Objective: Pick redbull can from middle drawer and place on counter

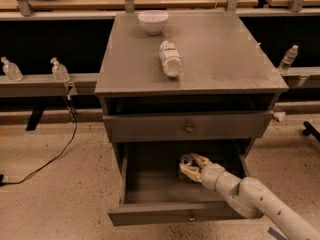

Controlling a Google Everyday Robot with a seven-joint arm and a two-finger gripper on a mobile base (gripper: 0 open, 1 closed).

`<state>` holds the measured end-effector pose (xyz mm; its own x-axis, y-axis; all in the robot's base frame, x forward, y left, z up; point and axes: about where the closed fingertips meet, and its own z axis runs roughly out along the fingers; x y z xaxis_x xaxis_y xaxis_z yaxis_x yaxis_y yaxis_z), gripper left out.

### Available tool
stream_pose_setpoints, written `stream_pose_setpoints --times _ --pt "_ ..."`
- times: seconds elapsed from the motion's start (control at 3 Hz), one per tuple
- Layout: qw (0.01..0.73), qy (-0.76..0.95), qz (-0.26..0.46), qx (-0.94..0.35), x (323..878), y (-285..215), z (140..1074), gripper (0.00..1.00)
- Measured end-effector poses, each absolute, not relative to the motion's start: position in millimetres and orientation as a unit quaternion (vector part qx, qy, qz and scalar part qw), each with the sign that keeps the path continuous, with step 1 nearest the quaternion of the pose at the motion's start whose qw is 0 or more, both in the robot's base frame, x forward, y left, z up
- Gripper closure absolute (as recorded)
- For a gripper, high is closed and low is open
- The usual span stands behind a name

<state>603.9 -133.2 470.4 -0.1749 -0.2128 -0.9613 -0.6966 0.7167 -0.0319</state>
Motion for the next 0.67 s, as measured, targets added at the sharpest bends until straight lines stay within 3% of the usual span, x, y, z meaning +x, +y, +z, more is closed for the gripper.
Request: stream_pose_setpoints --times 0.33,0.67 --pt "0.585 0.715 0.239 -0.299 608.5 -131.5 511.0 1.0" --pt "0.573 0.694 0.281 -0.334 590.2 -119.6 586.4 1.0"
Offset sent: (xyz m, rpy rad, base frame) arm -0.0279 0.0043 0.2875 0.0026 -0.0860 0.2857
